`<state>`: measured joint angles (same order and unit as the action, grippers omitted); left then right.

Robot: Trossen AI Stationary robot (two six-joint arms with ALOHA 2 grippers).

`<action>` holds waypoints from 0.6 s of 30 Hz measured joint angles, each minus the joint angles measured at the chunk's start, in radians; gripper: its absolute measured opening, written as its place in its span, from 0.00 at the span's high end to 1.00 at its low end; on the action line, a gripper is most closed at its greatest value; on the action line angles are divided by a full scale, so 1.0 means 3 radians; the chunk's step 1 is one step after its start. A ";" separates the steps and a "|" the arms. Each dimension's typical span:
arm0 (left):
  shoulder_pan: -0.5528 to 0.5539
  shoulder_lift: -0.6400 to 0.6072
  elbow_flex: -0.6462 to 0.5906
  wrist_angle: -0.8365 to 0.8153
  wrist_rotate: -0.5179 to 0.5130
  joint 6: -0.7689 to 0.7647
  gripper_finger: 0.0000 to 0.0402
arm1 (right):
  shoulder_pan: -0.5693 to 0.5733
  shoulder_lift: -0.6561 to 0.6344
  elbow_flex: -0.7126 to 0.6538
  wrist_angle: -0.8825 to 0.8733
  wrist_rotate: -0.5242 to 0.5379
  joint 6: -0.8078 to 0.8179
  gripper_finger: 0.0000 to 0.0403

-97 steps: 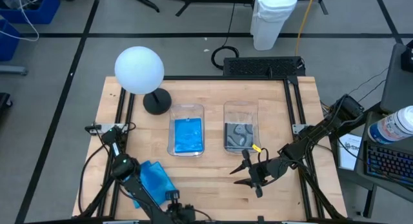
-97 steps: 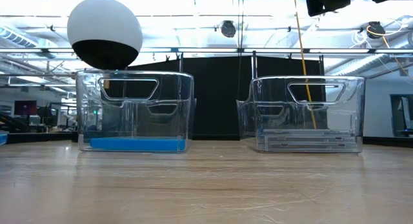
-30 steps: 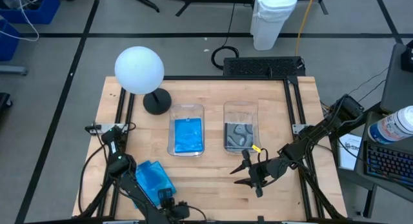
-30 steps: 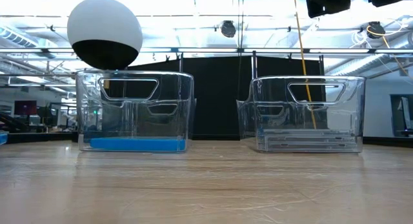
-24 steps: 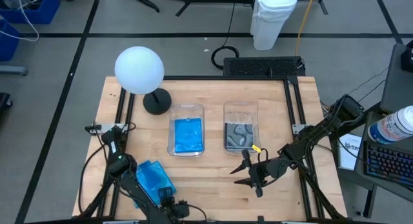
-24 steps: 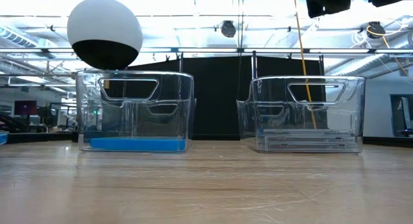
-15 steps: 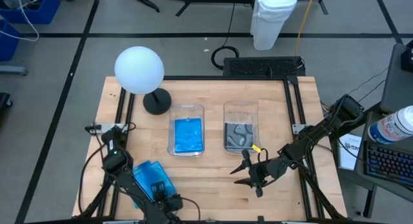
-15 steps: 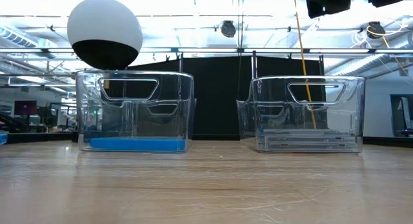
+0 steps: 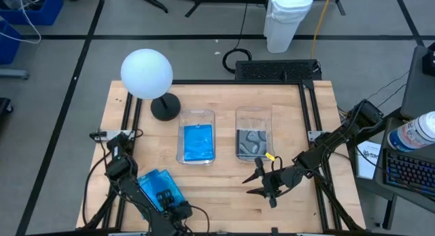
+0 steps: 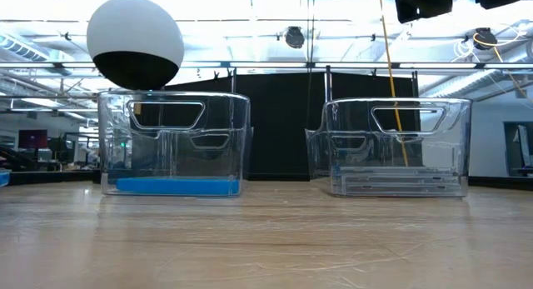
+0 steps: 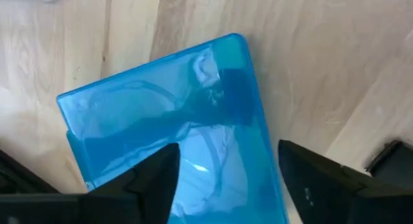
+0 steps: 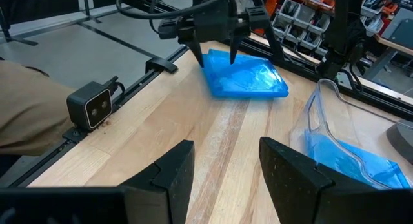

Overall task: Pick & place jewel cases by type
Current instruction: Put the blue CD case into the left transparent bin

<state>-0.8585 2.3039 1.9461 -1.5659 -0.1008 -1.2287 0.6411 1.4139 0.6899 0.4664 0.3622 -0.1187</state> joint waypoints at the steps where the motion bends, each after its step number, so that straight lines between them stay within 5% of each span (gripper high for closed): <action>1: 0.0000 0.0000 0.0000 0.0012 0.0006 -0.0016 0.31 | 0.0000 0.0000 0.0000 0.0000 0.0000 0.0001 0.59; 9: 0.0005 0.0003 -0.0001 0.0205 -0.0128 -0.0015 0.18 | 0.0000 0.0000 0.0000 0.0000 -0.0001 0.0001 0.59; 18: 0.0064 0.0024 -0.0138 0.0315 -0.0114 0.0046 0.23 | 0.0001 0.0000 0.0000 0.0000 -0.0001 0.0002 0.59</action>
<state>-0.8392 2.3111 1.9047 -1.4715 -0.1350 -1.2148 0.6413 1.4139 0.6899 0.4664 0.3618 -0.1181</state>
